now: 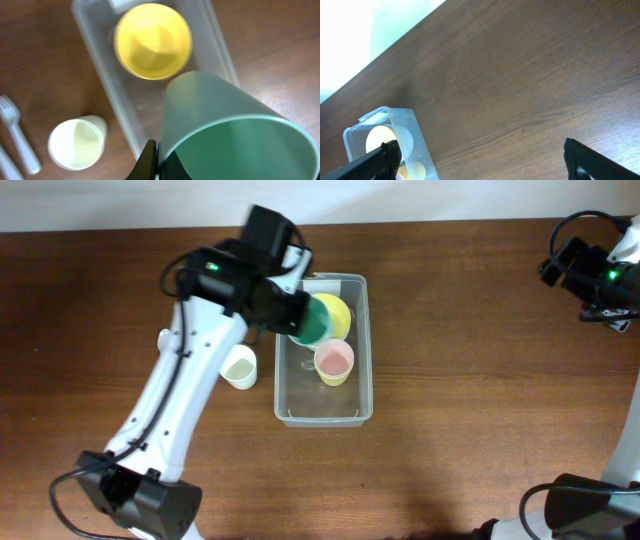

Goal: Pack container
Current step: 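Carry the green cup into the pink cup and release it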

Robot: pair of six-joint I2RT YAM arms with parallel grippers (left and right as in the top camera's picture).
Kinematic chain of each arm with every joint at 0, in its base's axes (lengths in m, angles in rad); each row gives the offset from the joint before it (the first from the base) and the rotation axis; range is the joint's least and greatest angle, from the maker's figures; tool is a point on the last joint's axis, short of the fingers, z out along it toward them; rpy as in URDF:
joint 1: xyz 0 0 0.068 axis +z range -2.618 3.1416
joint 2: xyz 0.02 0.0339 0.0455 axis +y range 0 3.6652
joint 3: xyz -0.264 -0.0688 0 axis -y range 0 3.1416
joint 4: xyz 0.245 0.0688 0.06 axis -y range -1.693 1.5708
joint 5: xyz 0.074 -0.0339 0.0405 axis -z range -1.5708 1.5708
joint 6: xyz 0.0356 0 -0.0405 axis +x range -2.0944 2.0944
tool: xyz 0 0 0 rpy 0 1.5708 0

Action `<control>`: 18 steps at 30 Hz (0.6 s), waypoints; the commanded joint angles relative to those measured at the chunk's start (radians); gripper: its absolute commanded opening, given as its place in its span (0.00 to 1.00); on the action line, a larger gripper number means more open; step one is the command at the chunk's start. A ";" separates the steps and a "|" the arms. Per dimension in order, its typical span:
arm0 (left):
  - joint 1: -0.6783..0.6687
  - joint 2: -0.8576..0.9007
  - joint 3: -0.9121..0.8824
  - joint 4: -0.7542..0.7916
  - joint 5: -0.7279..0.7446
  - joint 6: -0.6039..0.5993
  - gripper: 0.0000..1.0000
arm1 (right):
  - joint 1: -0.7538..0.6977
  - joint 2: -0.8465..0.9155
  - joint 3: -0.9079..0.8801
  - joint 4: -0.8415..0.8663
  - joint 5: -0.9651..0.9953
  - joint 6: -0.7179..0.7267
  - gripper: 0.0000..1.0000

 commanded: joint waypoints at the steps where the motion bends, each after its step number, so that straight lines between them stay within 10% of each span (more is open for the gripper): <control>1: -0.035 0.009 -0.069 0.047 -0.004 0.018 0.01 | -0.003 0.002 0.008 0.001 -0.002 0.005 0.99; 14: -0.037 0.094 -0.153 0.109 0.025 0.019 0.01 | -0.003 0.002 0.008 0.001 -0.002 0.005 0.99; 16: -0.037 0.098 -0.153 0.113 0.018 0.019 0.20 | -0.003 0.002 0.008 0.001 -0.002 0.005 0.99; 18: -0.030 0.097 -0.127 0.100 -0.009 0.019 0.69 | -0.003 0.002 0.008 0.001 -0.002 0.005 0.99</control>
